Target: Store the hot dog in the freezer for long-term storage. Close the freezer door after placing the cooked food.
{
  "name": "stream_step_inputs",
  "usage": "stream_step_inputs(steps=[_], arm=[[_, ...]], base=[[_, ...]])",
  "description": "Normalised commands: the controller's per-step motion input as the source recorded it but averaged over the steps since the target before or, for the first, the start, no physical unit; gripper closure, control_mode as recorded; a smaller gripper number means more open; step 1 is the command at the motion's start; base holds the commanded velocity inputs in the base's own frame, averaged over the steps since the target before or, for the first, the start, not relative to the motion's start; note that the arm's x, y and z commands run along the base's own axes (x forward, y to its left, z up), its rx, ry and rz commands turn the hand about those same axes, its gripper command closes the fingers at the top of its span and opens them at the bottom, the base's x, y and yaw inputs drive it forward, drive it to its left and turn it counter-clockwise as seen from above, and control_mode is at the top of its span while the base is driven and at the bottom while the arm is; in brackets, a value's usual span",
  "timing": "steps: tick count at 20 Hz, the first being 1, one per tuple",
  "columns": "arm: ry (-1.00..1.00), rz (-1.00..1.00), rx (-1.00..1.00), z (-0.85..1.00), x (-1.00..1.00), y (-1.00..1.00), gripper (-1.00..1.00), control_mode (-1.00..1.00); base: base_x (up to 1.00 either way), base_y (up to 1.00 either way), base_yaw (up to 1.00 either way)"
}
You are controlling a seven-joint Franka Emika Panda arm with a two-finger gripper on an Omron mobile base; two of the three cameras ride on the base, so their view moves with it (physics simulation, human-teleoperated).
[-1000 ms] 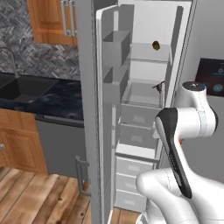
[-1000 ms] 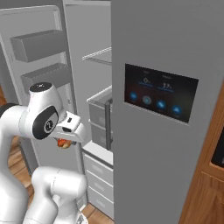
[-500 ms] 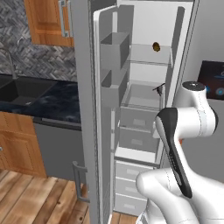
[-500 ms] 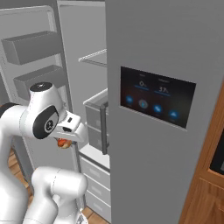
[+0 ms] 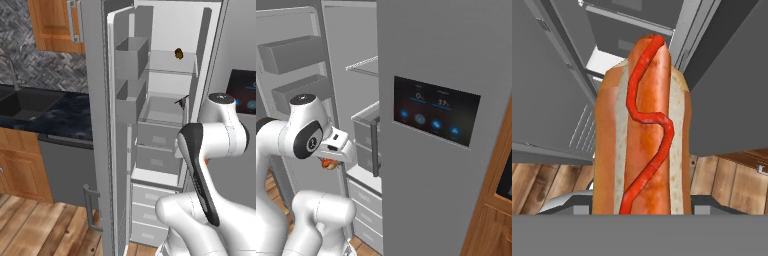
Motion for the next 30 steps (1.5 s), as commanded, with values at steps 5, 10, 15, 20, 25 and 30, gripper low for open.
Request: stream_step_inputs(steps=[5, 10, 15, 20, 25, 30], arm=[[0.0, 0.0, 0.0, 0.0, 0.0, 0.0, 1.0, 1.0], [-0.03, -0.01, 0.0, 0.0, 0.0, 0.02, 1.0, -1.0], [-0.11, -0.2, 0.0, 0.0, 0.01, 0.39, 1.0, -1.0], [-0.24, -0.24, 0.0, 0.0, 0.08, 0.32, 1.0, -1.0], [-0.35, -0.18, -0.05, -0.12, 0.2, 0.13, 1.0, -1.0], [-0.21, -0.04, -0.04, -0.08, 0.27, 0.0, 1.0, -1.0]], base=[[0.0, 0.0, 0.0], [0.0, 0.0, 0.0], [0.0, 0.0, 0.0], [0.0, 0.0, 0.0], [0.0, 0.0, 0.0], [0.0, 0.0, 0.0]])
